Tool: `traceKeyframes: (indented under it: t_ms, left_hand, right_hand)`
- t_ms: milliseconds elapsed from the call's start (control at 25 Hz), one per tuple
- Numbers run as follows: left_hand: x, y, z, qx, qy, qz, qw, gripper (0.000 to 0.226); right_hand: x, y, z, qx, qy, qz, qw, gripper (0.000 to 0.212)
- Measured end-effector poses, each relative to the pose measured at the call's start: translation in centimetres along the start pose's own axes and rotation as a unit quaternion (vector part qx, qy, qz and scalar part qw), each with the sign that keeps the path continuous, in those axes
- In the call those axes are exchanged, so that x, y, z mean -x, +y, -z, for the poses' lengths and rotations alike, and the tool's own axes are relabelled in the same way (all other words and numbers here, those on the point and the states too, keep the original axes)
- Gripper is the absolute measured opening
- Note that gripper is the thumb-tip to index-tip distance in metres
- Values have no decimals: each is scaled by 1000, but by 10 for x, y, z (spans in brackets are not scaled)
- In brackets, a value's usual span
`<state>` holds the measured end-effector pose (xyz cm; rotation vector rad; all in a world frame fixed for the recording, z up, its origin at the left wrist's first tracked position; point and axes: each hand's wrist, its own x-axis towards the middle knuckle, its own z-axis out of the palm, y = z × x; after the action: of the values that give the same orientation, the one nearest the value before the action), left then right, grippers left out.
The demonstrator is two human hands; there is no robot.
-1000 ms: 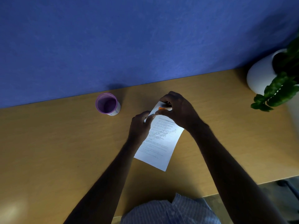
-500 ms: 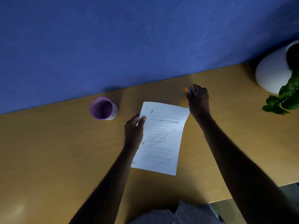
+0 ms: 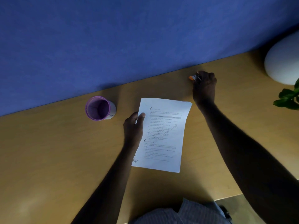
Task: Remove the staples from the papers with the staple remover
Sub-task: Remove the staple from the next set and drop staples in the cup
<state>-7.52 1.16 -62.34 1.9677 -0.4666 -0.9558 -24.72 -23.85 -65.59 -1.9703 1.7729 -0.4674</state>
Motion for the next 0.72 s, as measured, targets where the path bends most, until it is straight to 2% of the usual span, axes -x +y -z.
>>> traceKeyframes:
  t_ms: [160,240,320,360,440,520,560,640,720]
  left_hand:
    - [2,2,0,3,-6,-6,1000,21]
    - [3,3,0,9,-7,-13,1000,21]
    - [6,8,2,23,-10,-13,1000,20]
    - [9,11,4,37,-15,-13,999,20]
    - [13,14,6,75,-26,-6,997,17]
    - [20,15,11,122,-32,9,992,14]
    - [24,16,14,143,-30,16,989,13]
    - [26,13,17,168,-17,33,985,12]
    - [33,11,24,185,-3,38,982,11]
  right_hand:
    - [1,1,3,3,-32,-12,999,39]
    - [10,0,9,-13,-11,16,1000,42]
    - [32,2,14,-102,32,30,994,41]
    - [47,1,18,-178,35,3,983,39]
    - [85,-7,28,-348,-37,-134,927,39]
    - [131,-19,43,-426,-144,-243,859,52]
    - [155,-19,49,-430,-188,-255,845,59]
    - [197,-14,57,-434,-225,-235,840,64]
    - [233,-3,61,-424,-223,-170,861,55]
